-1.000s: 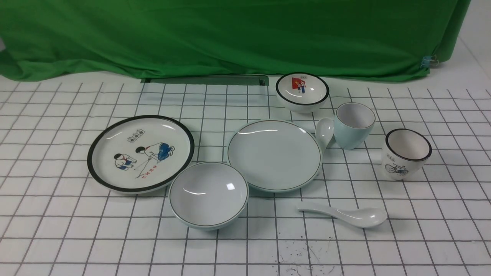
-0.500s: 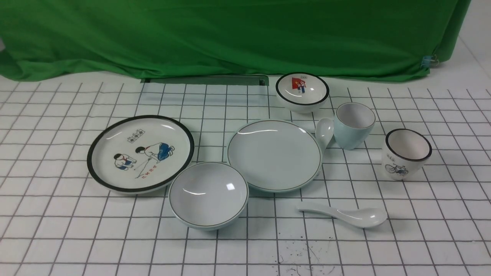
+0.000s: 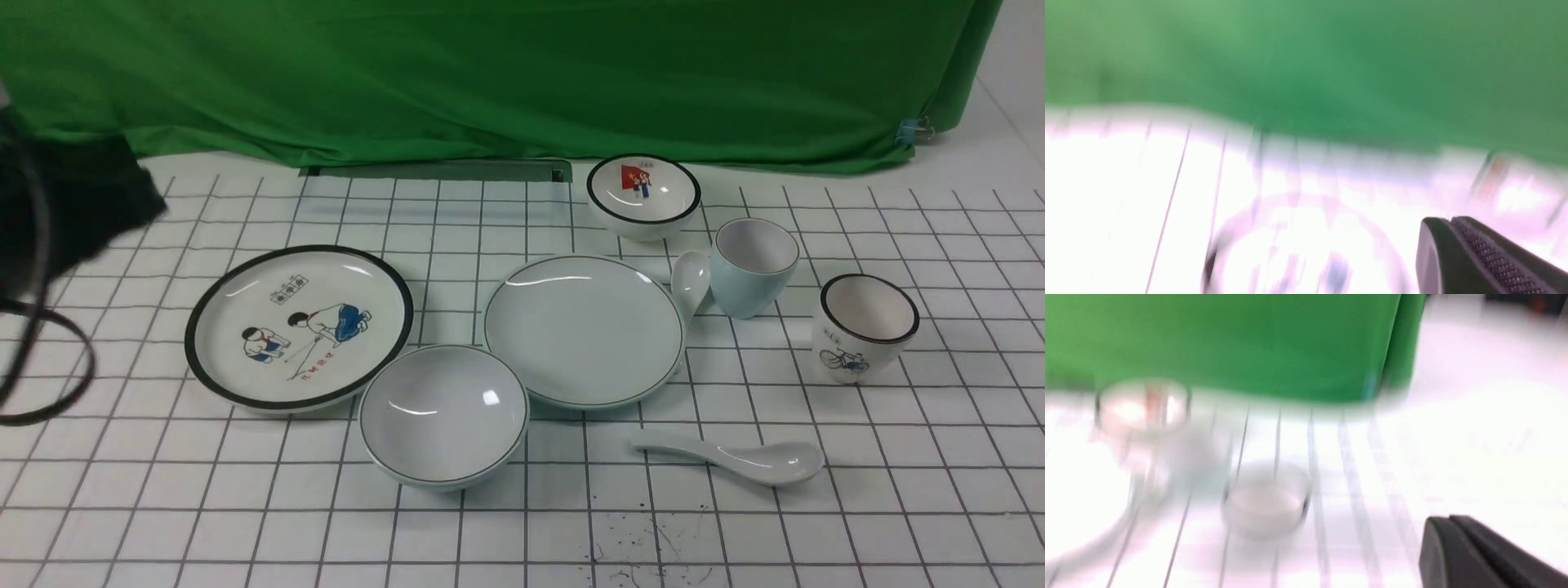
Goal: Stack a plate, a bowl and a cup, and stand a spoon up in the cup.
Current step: Use the left arm to grab a blue rice bowl, then use the left arm to put the blue rice bowl into the blue large plate in the middle, then use the right arm to grab a blue teacup, then use the right arm to put the blue teacup into the blue rice bowl in the middle
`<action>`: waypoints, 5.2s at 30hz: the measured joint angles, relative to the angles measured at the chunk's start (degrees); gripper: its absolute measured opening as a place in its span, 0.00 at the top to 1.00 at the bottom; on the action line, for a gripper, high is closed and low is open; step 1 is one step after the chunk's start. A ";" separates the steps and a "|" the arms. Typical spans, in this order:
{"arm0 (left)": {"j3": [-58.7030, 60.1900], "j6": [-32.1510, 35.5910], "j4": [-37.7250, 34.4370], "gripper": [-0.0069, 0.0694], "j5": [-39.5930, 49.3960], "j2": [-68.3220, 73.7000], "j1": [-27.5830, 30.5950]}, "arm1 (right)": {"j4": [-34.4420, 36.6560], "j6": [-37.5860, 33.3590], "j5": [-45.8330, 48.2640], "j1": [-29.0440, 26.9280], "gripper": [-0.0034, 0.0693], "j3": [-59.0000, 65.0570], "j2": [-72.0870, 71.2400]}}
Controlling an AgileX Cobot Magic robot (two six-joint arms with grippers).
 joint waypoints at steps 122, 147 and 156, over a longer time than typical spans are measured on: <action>7.97 29.00 -0.78 0.96 22.63 -22.15 -12.84 | 1.69 -9.25 29.90 12.59 0.88 -71.62 74.04; 8.23 27.56 -5.24 0.96 15.86 -22.22 -12.84 | 13.33 -14.76 28.72 26.77 0.88 -71.67 74.40; 8.23 27.56 -5.24 0.96 15.80 -22.22 -12.84 | 13.26 -14.71 27.82 26.77 0.76 -71.67 74.66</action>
